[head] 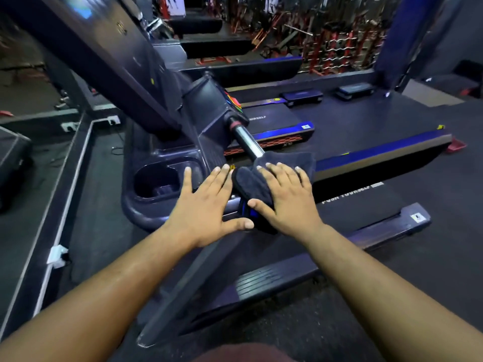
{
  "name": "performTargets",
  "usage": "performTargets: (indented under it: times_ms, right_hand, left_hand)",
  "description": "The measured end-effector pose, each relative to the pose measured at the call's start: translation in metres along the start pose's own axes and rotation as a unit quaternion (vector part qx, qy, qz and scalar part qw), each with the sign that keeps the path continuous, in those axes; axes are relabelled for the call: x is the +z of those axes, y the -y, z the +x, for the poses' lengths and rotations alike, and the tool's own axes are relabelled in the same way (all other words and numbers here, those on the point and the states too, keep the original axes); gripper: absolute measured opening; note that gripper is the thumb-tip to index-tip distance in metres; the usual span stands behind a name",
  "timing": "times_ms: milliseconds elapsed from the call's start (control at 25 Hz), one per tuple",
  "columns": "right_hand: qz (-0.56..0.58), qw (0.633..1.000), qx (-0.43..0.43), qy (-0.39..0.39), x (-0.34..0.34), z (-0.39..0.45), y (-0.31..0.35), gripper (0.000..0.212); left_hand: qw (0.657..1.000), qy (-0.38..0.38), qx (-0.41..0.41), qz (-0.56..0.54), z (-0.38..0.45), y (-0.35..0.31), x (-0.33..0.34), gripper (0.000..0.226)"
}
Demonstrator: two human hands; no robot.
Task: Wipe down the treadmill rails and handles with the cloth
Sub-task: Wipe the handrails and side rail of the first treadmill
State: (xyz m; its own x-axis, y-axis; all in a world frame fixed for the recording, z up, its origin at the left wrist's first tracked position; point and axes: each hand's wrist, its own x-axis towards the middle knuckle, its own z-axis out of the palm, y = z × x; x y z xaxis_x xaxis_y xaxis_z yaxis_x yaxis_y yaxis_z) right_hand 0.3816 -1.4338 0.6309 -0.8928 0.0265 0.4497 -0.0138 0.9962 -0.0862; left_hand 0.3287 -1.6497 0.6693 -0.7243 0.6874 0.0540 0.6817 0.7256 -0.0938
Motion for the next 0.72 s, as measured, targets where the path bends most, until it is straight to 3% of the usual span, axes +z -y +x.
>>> performTargets:
  times_ms: [280,480,600,680,720]
  right_hand:
    - [-0.013,0.996,-0.077,0.033,0.011,0.008,0.103,0.091]
    - [0.003,0.989,-0.144,0.027,0.018,0.006,0.163,0.079]
    - [0.101,0.972,-0.196,0.084,0.01,0.027,0.194,0.076]
    - [0.235,0.949,-0.17,0.124,-0.003,0.046,0.183,0.074]
    - [0.261,0.951,-0.13,0.101,-0.008,0.054,0.174,0.074]
  left_hand:
    - [0.992,-0.048,-0.085,-0.074,-0.067,0.066,0.006,0.123]
    - [0.982,-0.045,-0.13,-0.127,-0.101,0.095,0.01,0.125]
    - [0.955,-0.078,-0.18,-0.221,-0.106,0.108,0.009,0.119]
    - [0.941,-0.106,-0.194,-0.257,-0.105,0.115,0.005,0.102]
    - [0.943,-0.113,-0.188,-0.25,-0.106,0.118,0.004,0.092]
